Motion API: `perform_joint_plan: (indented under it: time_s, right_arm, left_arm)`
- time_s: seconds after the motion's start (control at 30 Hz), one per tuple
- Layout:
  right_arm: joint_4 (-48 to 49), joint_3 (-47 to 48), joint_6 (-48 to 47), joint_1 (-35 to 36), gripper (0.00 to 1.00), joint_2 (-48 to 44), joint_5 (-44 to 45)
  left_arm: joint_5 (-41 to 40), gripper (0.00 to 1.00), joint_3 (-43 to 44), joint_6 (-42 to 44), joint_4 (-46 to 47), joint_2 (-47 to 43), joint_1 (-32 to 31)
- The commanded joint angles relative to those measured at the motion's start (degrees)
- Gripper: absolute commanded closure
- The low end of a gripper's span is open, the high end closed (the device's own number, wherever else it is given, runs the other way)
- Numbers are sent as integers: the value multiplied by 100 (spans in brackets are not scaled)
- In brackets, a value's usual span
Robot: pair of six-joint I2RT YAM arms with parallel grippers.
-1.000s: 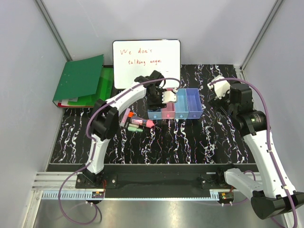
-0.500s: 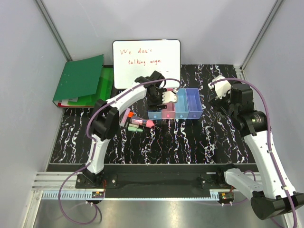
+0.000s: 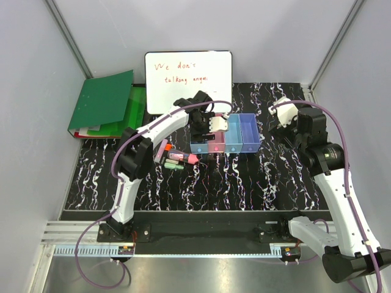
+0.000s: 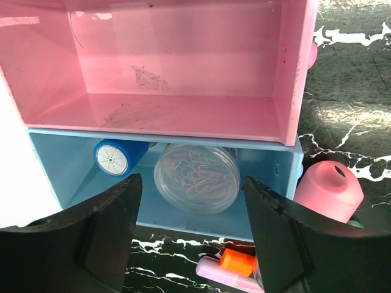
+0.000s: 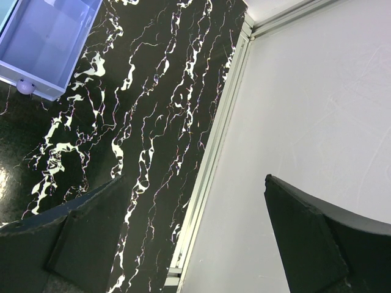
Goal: Sort the stationery into containers
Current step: Place the stationery in the storage box, then pick up the stationery from the center of the board.
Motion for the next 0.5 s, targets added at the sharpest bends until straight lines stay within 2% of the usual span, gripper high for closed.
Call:
perform_joint_plan:
  time_s: [0.0, 0.2, 0.3, 0.33, 0.4, 0.47]
  right_arm:
    - [134, 167, 35, -36, 1, -78, -12]
    - [134, 272, 18, -36, 1, -77, -4]
    - [134, 334, 26, -36, 1, -78, -30]
    - [134, 352, 35, -36, 0, -86, -39]
    - [134, 404, 61, -28, 1, -86, -56]
    - [125, 431, 88, -36, 1, -95, -83]
  left_arm:
    - [-15, 26, 411, -284, 126, -454, -29]
    - [-321, 27, 448, -872, 213, -1007, -11]
    - [-971, 26, 281, -1504, 302, -1210, 6]
    - [-955, 26, 159, -1628, 302, -1393, 32]
    - [-606, 23, -569, -1499, 319, -1735, 50]
    - [-516, 16, -1602, -805, 616, -2316, 41]
